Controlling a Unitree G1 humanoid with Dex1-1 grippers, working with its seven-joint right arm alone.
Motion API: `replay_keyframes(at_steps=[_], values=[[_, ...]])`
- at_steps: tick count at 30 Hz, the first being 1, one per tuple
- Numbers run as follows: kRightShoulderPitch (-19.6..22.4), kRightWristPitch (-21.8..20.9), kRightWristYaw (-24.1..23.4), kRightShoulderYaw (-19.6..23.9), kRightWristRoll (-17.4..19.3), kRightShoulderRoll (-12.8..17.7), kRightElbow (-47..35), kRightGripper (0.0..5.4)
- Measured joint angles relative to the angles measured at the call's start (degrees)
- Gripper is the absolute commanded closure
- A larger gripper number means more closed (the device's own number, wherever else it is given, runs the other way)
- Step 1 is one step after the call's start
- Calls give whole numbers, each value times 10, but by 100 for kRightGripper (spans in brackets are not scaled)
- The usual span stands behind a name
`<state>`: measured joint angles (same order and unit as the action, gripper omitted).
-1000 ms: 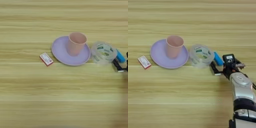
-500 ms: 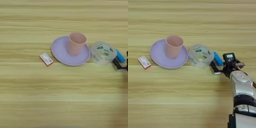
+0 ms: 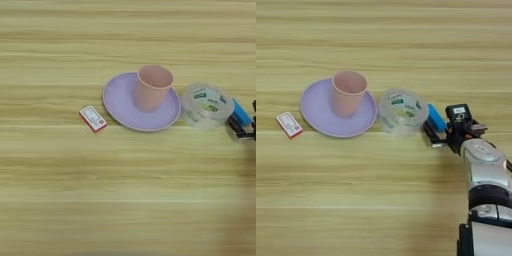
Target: Move the objects on the table
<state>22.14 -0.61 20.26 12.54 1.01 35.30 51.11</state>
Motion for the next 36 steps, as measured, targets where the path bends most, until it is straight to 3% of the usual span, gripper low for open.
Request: replay_keyframes(at_steps=[22,36], values=[[9,0,1,-17,-2,7,22,380],[12,-3,-2,-9,2,8,25,387]])
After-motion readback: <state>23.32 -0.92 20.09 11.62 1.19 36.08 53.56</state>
